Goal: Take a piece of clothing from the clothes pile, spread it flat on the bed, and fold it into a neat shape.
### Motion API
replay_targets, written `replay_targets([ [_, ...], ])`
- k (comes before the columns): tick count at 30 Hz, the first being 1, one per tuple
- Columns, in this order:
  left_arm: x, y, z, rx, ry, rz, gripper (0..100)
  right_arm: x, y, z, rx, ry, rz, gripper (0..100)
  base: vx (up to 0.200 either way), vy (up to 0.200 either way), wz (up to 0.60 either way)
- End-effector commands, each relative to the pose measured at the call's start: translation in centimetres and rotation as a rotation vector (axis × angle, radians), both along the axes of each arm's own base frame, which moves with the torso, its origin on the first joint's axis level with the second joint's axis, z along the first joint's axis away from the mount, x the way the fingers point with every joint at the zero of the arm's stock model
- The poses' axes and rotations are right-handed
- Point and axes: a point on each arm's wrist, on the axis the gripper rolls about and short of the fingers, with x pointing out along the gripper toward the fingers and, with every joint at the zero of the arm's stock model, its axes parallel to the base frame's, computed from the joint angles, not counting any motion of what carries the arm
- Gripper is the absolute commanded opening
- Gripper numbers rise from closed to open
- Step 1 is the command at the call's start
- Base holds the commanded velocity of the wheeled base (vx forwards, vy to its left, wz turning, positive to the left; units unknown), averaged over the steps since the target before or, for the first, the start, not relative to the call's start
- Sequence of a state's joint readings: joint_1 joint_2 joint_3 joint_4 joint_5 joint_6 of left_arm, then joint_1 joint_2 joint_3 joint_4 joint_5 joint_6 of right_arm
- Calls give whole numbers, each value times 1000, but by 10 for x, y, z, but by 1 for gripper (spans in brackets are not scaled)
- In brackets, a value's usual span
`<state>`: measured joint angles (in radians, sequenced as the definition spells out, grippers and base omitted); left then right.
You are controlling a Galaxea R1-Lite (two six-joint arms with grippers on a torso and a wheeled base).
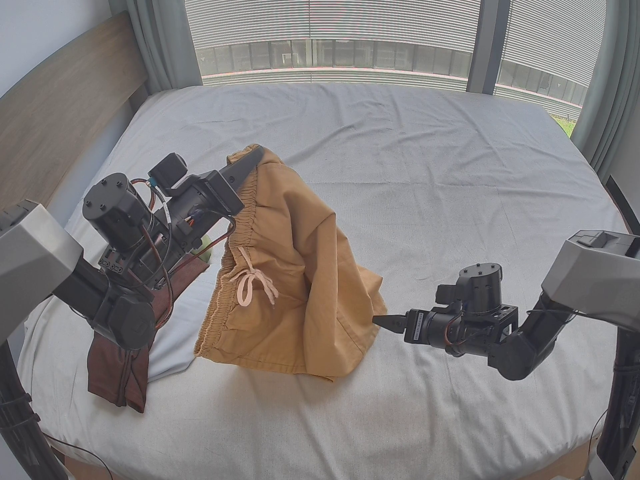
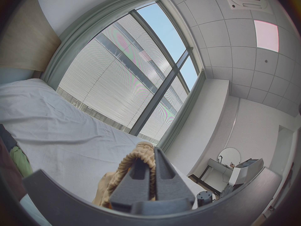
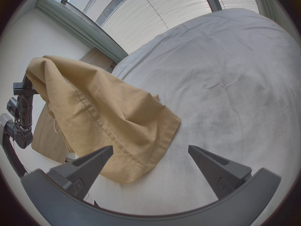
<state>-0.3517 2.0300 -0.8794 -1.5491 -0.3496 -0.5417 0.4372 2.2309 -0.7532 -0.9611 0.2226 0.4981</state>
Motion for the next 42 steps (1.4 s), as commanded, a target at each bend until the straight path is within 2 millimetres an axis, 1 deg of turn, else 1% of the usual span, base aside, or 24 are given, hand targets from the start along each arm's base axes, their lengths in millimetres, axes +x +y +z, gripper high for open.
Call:
replay_targets([
  [1,1,2,1,-1,-3,6,0,7,9,-22,-9,41,13,100,0,0,0],
  [2,3,4,2,-4,-9,14,0,9,15,-29,-6,51,23,100,0,0,0],
  [6,5,6,2,-5,-12,20,0,12,23,-39,9,75,26,100,0,0,0],
  [10,6,6,2,-5,-14,24,0,17,31,-46,29,90,30,100,0,0,0],
  [14,6,5,2,-5,-14,22,0,17,40,-50,51,107,51,100,0,0,0],
  [20,7,5,0,-3,-8,24,0,18,48,-58,73,132,47,100,0,0,0],
  [24,8,5,-1,-2,-5,24,0,19,53,-59,89,140,49,100,0,0,0],
  [32,8,5,-2,-2,-4,24,0,20,54,-58,102,142,46,100,0,0,0],
  [33,8,5,-2,-2,-3,25,0,19,55,-58,104,142,47,0,0,0,0],
  [40,9,6,-4,-2,3,29,0,19,56,-57,112,136,49,0,0,0,0],
  [42,11,9,-6,0,8,40,0,19,56,-56,122,141,42,0,0,0,0],
])
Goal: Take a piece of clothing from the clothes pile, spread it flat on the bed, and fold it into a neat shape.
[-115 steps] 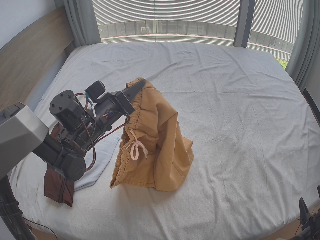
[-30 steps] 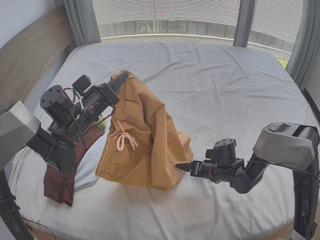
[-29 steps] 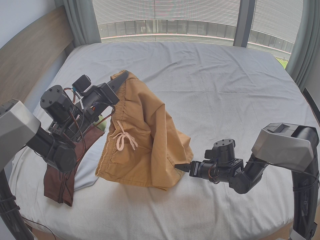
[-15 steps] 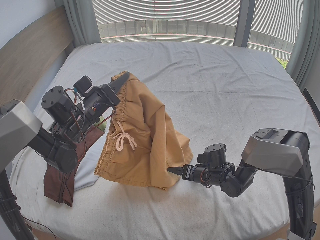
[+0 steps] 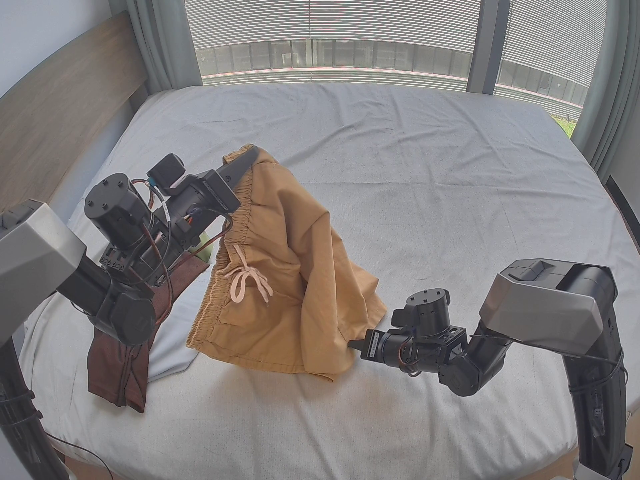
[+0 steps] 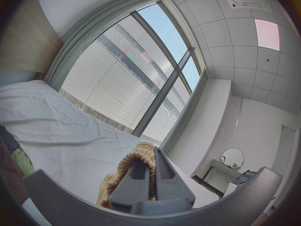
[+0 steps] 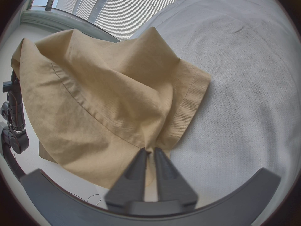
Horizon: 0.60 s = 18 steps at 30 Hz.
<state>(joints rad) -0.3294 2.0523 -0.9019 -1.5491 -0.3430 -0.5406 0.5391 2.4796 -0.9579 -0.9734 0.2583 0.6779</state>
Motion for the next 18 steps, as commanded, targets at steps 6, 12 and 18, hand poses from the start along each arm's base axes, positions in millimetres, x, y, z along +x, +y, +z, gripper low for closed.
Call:
replay_targets([
  [6,9,13,-12,9,31,40,0,-5,-12,14,36,-35,-33,0,0,0,0],
  [12,11,14,-16,12,45,43,0,-20,-39,39,45,-67,-75,0,0,0,0],
  [18,6,14,-19,16,66,32,0,-27,-70,64,43,-119,-134,0,0,0,0],
])
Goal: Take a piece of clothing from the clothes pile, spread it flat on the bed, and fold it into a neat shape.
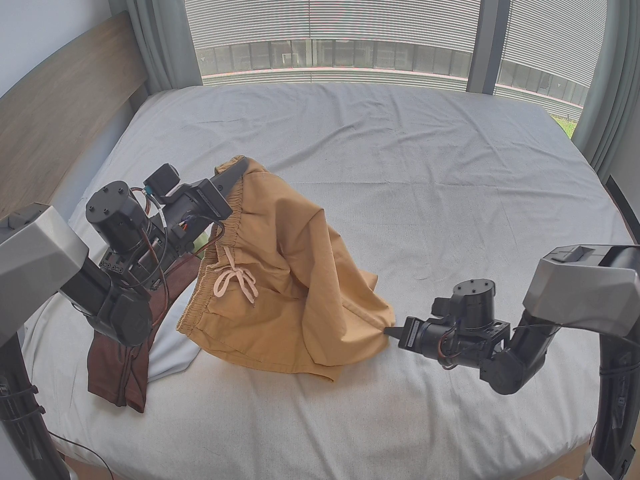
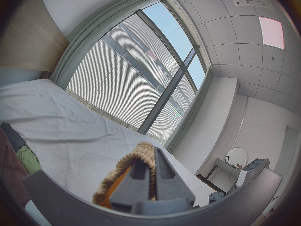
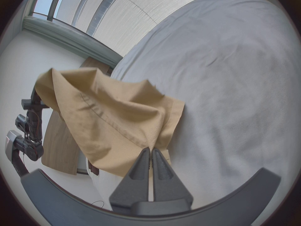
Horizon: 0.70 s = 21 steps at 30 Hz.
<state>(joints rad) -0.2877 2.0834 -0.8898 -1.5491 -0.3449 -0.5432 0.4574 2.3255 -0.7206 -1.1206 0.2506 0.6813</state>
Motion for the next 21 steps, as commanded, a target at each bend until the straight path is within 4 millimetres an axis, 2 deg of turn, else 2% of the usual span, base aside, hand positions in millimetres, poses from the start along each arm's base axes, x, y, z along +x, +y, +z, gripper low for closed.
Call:
replay_targets([
  [1,-4,0,-6,4,30,-11,0,-6,-27,33,11,-68,-52,0,0,0,0],
  [10,-11,-7,-21,19,91,-36,0,-13,-49,58,-6,-110,-91,0,0,0,0],
  [16,-8,-9,-41,35,151,-37,0,-16,-58,82,-26,-138,-101,0,0,0,0],
  [21,-4,-11,-53,45,178,-36,0,-13,-65,85,-72,-103,-108,0,0,0,0],
])
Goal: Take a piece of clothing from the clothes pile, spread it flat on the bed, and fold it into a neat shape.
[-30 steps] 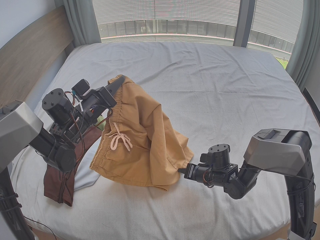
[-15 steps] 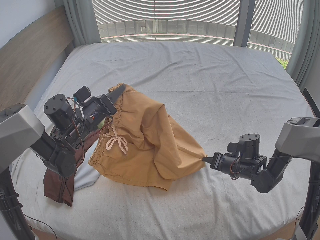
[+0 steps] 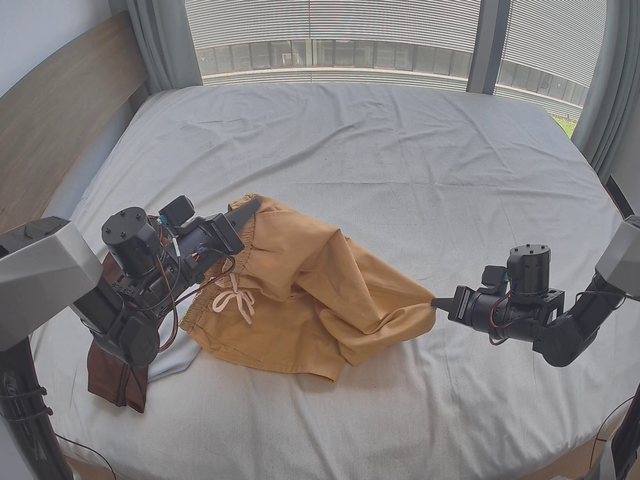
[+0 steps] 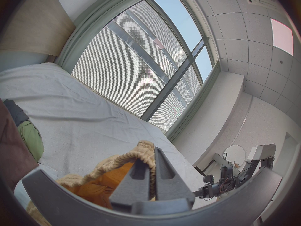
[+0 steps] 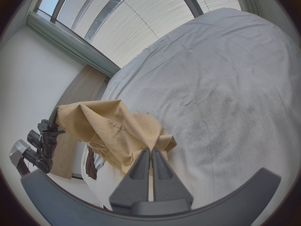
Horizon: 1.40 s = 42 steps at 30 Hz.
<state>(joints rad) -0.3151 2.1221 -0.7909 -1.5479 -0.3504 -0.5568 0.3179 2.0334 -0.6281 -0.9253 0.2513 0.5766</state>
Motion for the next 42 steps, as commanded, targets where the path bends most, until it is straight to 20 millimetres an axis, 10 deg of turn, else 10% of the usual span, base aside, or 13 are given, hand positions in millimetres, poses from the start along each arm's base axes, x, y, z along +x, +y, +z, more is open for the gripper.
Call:
replay_targets([
  [1,5,-3,-17,15,38,0,0,3,-7,17,-2,-40,-16,0,0,0,0],
  [20,10,0,-22,23,42,17,0,32,4,-43,-9,0,-4,0,0,0,0],
  [21,10,0,-21,22,41,17,0,32,3,-42,-5,-3,-6,100,0,0,0],
  [42,11,2,-17,19,27,25,0,36,16,-55,91,80,-38,100,0,0,0],
])
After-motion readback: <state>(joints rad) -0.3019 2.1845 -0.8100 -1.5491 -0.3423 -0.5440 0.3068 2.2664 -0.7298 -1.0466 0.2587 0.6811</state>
